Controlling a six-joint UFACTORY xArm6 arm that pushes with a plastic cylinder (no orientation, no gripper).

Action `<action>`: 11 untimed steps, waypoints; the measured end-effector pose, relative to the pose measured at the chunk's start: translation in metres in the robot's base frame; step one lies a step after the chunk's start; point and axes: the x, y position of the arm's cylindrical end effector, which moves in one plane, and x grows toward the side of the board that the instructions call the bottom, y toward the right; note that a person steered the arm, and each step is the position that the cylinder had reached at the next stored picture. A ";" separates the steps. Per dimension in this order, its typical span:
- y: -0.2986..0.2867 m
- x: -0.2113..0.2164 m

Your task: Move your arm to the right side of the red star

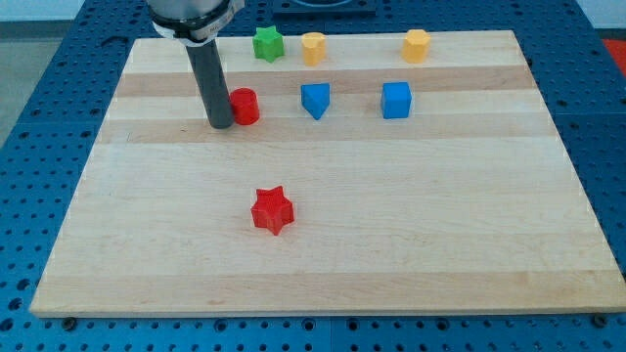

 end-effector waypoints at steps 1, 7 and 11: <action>0.000 0.029; 0.207 0.151; 0.035 0.137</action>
